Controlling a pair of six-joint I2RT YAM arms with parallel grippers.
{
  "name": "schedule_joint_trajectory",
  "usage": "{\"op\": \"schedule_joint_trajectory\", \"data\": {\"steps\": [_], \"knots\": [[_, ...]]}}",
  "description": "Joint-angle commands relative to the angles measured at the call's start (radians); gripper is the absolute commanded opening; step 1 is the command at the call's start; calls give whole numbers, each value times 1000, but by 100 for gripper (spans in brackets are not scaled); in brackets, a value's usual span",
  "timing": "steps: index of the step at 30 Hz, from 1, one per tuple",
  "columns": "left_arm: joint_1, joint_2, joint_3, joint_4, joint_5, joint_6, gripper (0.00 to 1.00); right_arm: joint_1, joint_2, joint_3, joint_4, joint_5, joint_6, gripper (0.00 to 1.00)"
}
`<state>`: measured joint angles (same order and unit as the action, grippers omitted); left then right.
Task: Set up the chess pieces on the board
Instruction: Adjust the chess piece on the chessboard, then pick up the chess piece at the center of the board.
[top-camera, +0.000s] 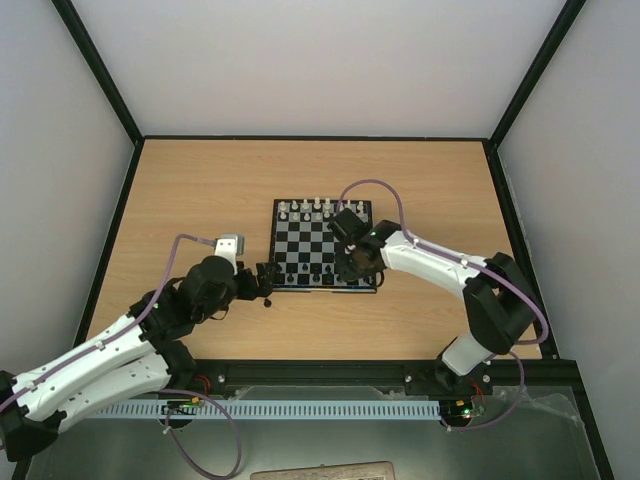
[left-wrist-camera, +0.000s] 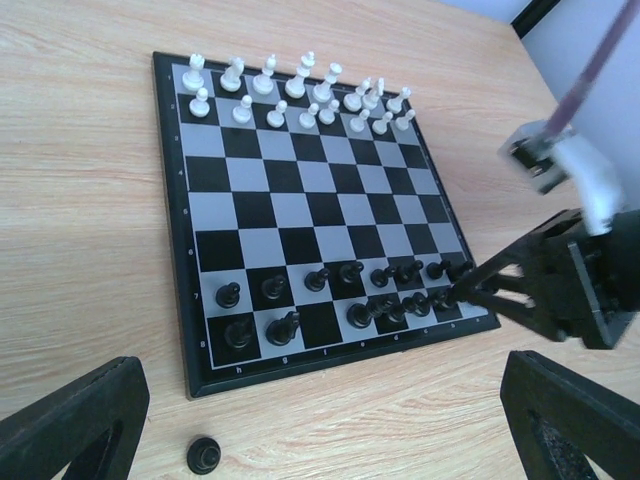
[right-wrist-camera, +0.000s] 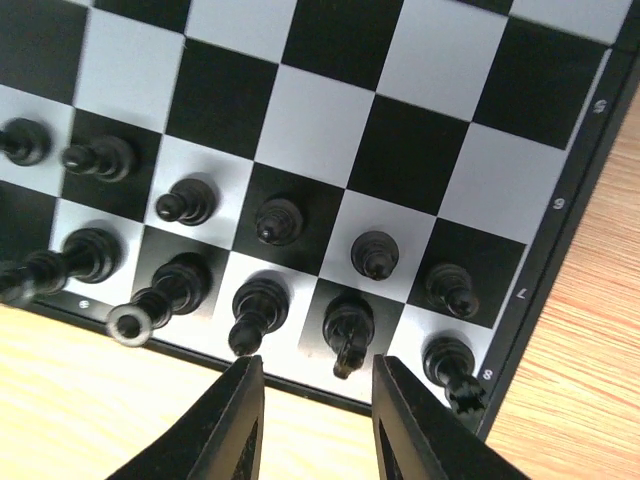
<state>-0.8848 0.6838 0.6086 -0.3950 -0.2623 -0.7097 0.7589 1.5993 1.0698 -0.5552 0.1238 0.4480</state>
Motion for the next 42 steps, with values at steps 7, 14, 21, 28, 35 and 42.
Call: {"op": "schedule_joint_trajectory", "data": {"steps": [7,14,21,28,35,42], "knots": [[4,168,69,-139,-27,-86,100,-4,-223,-4,-65,28,17,35],[5,302,116,-252,56,-117,99,-5,-332,-46,-60,-5,11,36],[4,423,135,-347,170,-71,97,-4,-385,-83,-34,-73,-3,36],[4,553,128,-317,203,-34,70,-4,-429,-102,-26,-109,-14,36],[4,680,195,-298,167,-12,50,-4,-436,-114,-16,-134,-15,35],[10,759,233,-289,133,13,38,-4,-452,-124,-13,-138,-17,35]]}}
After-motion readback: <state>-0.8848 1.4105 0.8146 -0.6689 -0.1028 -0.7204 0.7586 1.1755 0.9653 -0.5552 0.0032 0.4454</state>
